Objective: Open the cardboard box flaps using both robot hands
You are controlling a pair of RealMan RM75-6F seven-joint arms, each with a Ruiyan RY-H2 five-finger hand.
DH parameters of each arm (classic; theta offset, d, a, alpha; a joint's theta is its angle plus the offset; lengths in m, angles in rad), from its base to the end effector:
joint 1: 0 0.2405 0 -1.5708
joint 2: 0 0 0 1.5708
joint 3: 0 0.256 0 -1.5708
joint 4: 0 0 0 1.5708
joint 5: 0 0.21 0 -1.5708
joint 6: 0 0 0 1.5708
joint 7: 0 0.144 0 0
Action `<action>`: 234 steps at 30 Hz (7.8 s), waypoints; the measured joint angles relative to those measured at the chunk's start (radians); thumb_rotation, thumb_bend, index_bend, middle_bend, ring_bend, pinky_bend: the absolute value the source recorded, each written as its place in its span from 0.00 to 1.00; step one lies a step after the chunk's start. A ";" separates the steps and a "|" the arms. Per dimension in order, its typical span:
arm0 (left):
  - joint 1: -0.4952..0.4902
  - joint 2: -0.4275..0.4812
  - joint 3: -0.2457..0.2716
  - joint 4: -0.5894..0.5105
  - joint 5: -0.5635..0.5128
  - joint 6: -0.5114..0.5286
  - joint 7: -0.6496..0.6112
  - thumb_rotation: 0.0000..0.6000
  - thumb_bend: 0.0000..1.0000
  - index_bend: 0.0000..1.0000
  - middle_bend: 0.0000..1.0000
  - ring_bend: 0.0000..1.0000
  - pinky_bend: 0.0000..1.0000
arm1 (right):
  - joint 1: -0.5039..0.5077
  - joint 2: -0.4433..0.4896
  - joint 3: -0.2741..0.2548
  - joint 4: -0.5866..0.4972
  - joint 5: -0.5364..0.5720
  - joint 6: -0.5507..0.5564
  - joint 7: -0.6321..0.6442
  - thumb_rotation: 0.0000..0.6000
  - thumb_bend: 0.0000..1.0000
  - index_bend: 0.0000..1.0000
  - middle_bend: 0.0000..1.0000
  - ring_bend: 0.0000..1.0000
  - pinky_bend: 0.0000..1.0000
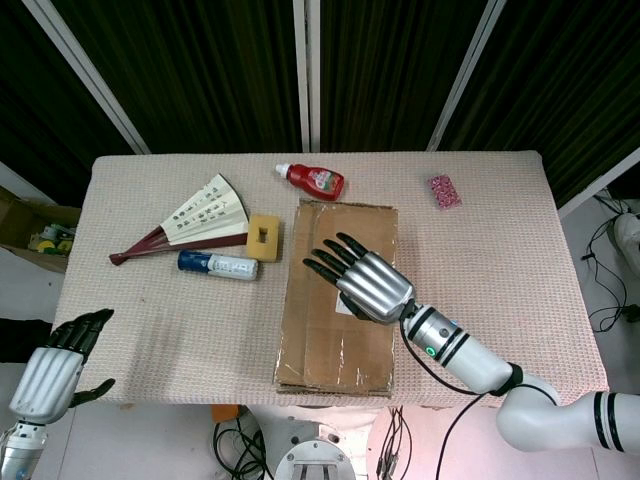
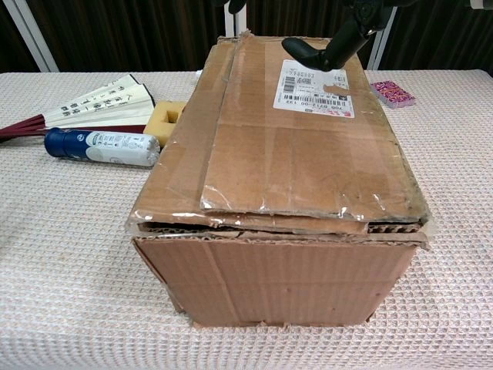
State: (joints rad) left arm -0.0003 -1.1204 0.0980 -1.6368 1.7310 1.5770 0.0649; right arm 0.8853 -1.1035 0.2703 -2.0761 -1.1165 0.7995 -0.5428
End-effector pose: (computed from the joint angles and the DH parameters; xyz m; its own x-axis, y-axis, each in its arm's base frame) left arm -0.2932 0.1213 0.1379 0.4313 0.0813 0.8986 0.8957 -0.1583 -0.4156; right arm -0.0259 -0.2967 0.0756 0.6026 -0.1568 0.7825 -0.6114 -0.7208 0.3265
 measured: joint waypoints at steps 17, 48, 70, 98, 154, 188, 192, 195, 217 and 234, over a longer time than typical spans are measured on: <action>0.002 -0.005 -0.001 0.025 0.001 0.004 -0.024 1.00 0.06 0.05 0.11 0.12 0.21 | 0.044 -0.016 -0.042 -0.023 0.012 0.026 0.037 1.00 0.49 0.17 0.13 0.00 0.00; 0.018 0.027 -0.003 0.031 -0.001 0.041 -0.057 1.00 0.06 0.05 0.11 0.12 0.21 | 0.196 -0.065 -0.106 -0.021 0.220 0.021 0.001 1.00 0.46 0.41 0.18 0.00 0.00; 0.016 0.039 0.000 0.016 0.014 0.037 -0.063 1.00 0.06 0.05 0.11 0.12 0.21 | 0.189 0.114 -0.096 -0.164 0.215 0.093 0.014 1.00 0.45 0.54 0.18 0.00 0.00; -0.003 0.033 0.002 -0.037 0.037 0.003 0.009 1.00 0.06 0.05 0.11 0.12 0.21 | -0.218 0.621 -0.121 -0.242 -0.382 0.147 0.570 1.00 0.47 0.53 0.17 0.00 0.00; -0.820 -0.188 -0.297 -0.314 0.120 -0.703 0.045 0.00 0.00 0.24 0.25 0.11 0.21 | -0.754 0.453 -0.275 0.542 -0.533 0.765 1.449 1.00 0.51 0.00 0.00 0.00 0.00; -1.041 -0.385 -0.282 -0.090 -0.081 -0.814 0.202 0.00 0.00 0.33 0.33 0.10 0.21 | -0.748 0.430 -0.263 0.593 -0.539 0.737 1.508 1.00 0.51 0.00 0.00 0.00 0.00; -1.053 -0.381 -0.278 -0.087 -0.088 -0.817 0.222 0.00 0.00 0.39 0.39 0.10 0.21 | -0.749 0.427 -0.263 0.596 -0.539 0.737 1.509 1.00 0.51 0.00 0.00 0.00 0.00; -1.056 -0.369 -0.276 -0.098 -0.092 -0.813 0.229 0.00 0.00 0.44 0.43 0.10 0.21 | -0.750 0.426 -0.262 0.599 -0.536 0.738 1.515 1.00 0.51 0.00 0.00 0.00 0.00; -1.024 -0.103 -0.344 -0.378 -0.144 -0.713 0.344 0.00 0.00 0.51 0.52 0.11 0.21 | -0.753 0.419 -0.260 0.612 -0.546 0.750 1.533 1.00 0.52 0.00 0.00 0.00 0.00; -0.877 0.150 -0.294 -0.472 -0.174 -0.627 0.314 0.00 0.00 0.60 0.56 0.11 0.20 | -0.765 0.428 -0.263 0.590 -0.560 0.775 1.496 1.00 0.52 0.00 0.00 0.00 0.00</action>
State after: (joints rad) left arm -0.8771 -0.9706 -0.1965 -2.1083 1.5569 0.9502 0.3793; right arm 0.1206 -0.6753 0.0072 -1.4861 -1.6760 1.5740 0.9536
